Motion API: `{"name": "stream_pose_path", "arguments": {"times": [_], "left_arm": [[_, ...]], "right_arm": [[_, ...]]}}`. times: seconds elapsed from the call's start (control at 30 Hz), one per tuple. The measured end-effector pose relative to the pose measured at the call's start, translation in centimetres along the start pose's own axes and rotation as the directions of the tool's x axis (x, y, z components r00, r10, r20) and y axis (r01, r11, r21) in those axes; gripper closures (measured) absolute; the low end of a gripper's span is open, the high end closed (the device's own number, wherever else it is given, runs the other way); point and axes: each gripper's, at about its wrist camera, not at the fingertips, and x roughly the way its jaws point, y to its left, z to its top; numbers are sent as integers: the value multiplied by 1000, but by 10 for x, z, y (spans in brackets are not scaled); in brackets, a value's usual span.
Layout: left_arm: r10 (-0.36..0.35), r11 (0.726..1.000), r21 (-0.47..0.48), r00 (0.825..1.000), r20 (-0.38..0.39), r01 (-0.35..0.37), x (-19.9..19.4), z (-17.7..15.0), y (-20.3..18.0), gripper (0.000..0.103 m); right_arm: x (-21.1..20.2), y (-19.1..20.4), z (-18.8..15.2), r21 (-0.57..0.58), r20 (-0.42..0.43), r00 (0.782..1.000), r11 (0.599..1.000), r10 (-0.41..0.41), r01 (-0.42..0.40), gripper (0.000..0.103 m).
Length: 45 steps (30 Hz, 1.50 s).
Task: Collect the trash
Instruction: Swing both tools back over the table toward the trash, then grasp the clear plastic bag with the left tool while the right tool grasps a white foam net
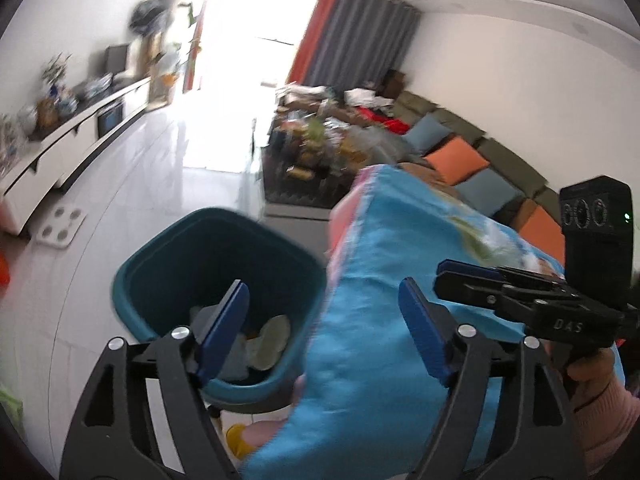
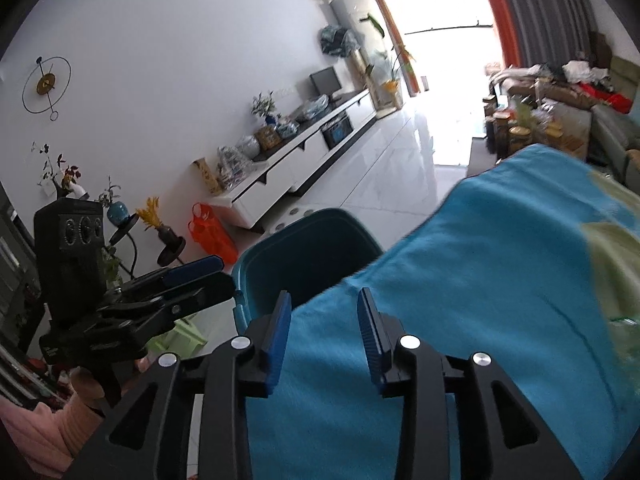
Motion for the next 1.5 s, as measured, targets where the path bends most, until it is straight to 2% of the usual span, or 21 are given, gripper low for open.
{"name": "stream_pose_path", "arguments": {"times": [0.17, 0.4, 0.63, 0.83, 1.0, 1.3, 1.5], "left_arm": [[-92, 992, 83, 996, -3, 92, 3, -2, -50, 19], [-202, 961, 180, 977, -65, 211, 30, -13, -125, 16], [-231, 935, 249, 966, -114, 253, 58, -20, -170, 15], [-228, 918, 299, 964, -139, 260, 81, -13, -200, 15], [-216, 912, 320, 963, -163, 258, 102, -2, -217, 15], [-205, 888, 373, 958, -201, 268, 135, 17, -245, 15], [-206, 881, 372, 946, -251, 291, 159, 24, -251, 18]], "right_arm": [[-43, -15, -15, 8, 58, 996, 997, -72, 72, 66], [-93, -47, -48, 88, 96, 976, 979, -195, 186, 59], [-139, -86, -76, 201, 125, 943, 939, -308, 280, 58], [-163, -115, -85, 260, 141, 921, 911, -364, 320, 57], [-171, -139, -73, 271, 150, 903, 895, -402, 353, 52], [-158, -194, -22, 296, 107, 880, 859, -463, 417, 47], [-143, -235, -6, 357, 46, 889, 838, -457, 412, 45]]}}
